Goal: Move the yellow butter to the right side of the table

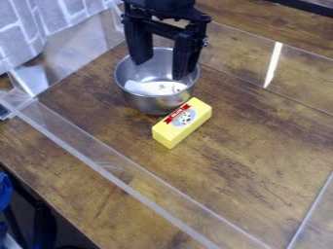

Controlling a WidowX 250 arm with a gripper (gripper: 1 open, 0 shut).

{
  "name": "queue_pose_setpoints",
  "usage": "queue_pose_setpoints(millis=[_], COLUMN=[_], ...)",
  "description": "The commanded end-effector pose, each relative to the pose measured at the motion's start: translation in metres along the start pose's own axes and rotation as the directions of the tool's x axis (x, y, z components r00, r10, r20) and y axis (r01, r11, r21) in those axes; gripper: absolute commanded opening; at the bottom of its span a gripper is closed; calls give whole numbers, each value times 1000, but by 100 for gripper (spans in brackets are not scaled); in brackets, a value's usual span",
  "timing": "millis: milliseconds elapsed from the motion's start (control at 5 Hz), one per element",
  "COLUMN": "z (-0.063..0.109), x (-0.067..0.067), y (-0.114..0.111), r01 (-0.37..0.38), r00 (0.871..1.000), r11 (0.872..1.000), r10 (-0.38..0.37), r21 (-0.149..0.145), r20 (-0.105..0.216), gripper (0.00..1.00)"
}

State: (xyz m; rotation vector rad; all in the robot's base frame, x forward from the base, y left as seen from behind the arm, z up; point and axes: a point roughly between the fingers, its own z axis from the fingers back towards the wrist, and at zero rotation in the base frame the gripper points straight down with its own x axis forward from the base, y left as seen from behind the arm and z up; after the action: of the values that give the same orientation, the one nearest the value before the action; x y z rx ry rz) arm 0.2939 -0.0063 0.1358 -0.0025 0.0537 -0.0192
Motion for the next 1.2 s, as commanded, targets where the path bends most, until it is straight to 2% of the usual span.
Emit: queue_pose_setpoints(millis=[0,400,800,1000], z=[-15,-60,-100,-106], x=[8,10,21,24], y=[0,-3,-1,-1], r01=[7,75,104,105], r00=[1000,997,994,994], r11=[1000,997,995,994], r10=[-7,-75,-104,-104], r21=[0,-9,-4,-7], r20=[-5,28,43,38], gripper=[100,100,100,100])
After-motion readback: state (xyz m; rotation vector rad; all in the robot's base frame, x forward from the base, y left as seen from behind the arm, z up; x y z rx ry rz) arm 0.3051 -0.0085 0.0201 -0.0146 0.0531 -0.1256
